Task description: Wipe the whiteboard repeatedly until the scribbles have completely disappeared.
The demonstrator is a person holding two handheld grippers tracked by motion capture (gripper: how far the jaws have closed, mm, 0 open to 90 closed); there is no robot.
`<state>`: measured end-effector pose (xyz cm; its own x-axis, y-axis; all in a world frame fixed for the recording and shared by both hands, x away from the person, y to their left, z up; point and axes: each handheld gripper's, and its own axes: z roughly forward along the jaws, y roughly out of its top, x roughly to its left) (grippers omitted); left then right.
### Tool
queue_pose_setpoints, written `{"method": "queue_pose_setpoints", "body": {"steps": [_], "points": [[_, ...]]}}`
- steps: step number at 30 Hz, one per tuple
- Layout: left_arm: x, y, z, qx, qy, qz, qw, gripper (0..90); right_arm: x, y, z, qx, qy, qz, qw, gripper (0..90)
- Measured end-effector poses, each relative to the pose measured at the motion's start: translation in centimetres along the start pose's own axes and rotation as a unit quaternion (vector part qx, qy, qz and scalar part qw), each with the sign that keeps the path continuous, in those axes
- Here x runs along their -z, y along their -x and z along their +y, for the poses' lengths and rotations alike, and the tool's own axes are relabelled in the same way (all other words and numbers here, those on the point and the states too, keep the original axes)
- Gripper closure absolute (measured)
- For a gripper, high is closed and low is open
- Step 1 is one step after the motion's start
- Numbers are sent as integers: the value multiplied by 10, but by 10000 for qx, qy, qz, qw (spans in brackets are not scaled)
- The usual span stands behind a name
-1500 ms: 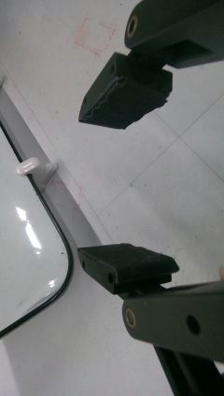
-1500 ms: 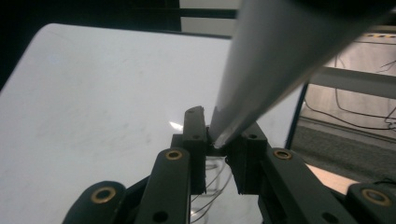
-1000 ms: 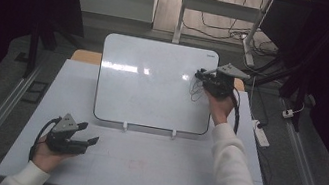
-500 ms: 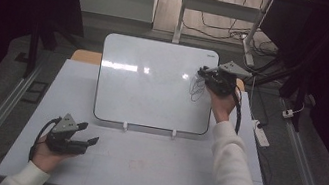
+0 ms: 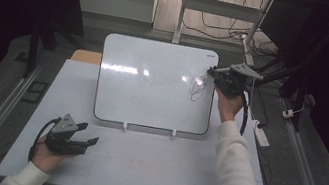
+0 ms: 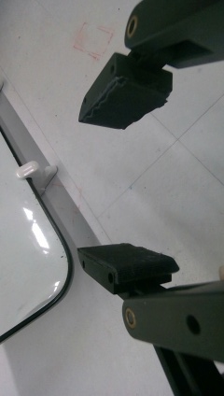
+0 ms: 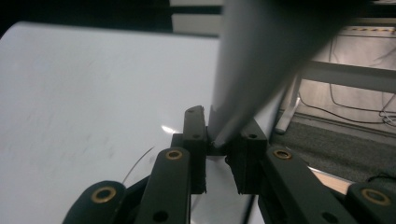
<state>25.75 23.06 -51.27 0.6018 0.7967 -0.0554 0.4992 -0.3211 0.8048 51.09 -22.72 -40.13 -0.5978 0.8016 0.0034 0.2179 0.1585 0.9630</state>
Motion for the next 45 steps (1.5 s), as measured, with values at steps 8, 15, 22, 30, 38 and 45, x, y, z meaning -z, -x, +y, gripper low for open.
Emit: {"method": "queue_pose_setpoints", "body": {"steps": [8,15,22,30,38,45], "points": [[-1,0,0,22,-19,-9,10000,321,-4,-4,-2,-365,115,62,9992,779],[-2,-1,-1,48,-39,0,10000,321,-12,-23,0,183,16,149,9997,779],[-1,-1,-1,40,-25,-11,10000,321,-15,-36,-9,350,-241,657,9969,780],[1,0,0,24,26,-11,10000,321,-10,-26,-9,13,-225,630,9978,779],[-1,0,0,27,7,-38,10000,320,2,-8,-9,-113,-15,78,9999,780],[-3,-1,-1,73,-47,-44,10000,320,-6,-32,-14,328,-273,538,9976,780]]}}
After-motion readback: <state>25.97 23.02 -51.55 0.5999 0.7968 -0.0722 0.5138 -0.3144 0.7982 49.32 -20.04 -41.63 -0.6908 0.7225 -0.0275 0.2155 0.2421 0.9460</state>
